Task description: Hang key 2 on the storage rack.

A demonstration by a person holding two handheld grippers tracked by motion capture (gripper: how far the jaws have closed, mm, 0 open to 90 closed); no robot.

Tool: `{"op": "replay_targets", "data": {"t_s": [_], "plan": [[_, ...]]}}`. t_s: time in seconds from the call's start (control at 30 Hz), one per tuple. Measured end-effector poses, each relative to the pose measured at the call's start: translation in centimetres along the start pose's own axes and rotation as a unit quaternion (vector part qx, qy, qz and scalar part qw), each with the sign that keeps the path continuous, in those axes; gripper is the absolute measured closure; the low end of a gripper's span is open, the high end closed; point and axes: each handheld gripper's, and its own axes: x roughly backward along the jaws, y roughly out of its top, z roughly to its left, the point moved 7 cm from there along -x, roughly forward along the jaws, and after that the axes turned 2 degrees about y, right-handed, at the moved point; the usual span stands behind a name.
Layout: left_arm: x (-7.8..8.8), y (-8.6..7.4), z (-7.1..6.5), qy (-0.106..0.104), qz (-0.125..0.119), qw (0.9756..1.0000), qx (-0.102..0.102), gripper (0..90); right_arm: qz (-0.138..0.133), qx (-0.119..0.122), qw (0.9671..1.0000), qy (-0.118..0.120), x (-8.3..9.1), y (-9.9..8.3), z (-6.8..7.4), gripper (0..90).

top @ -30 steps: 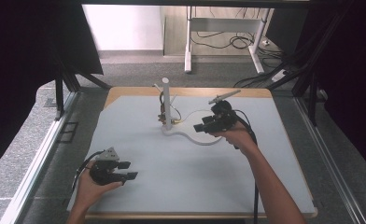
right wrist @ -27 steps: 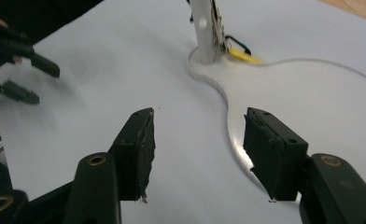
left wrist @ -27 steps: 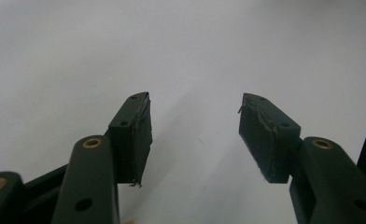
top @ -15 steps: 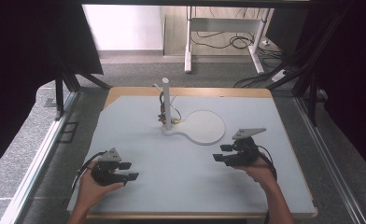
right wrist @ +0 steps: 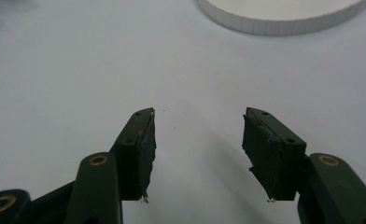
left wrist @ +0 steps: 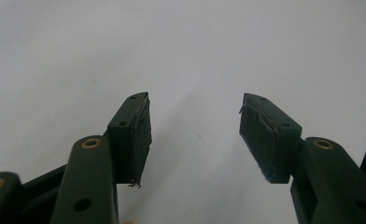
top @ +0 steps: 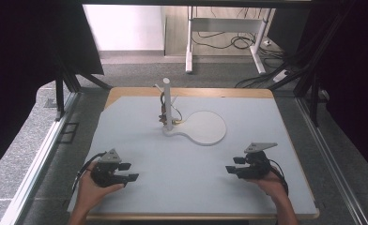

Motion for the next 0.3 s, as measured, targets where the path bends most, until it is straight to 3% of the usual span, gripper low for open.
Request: {"op": "replay_targets", "data": {"t_s": [0.3], "plan": [[-0.33,0.01,-0.02,-0.003,0.006,1.0,-0.005,42.9,-0.034,-0.013,0.9987,-0.035,0.93,-0.21,-0.84,42.5]]}}
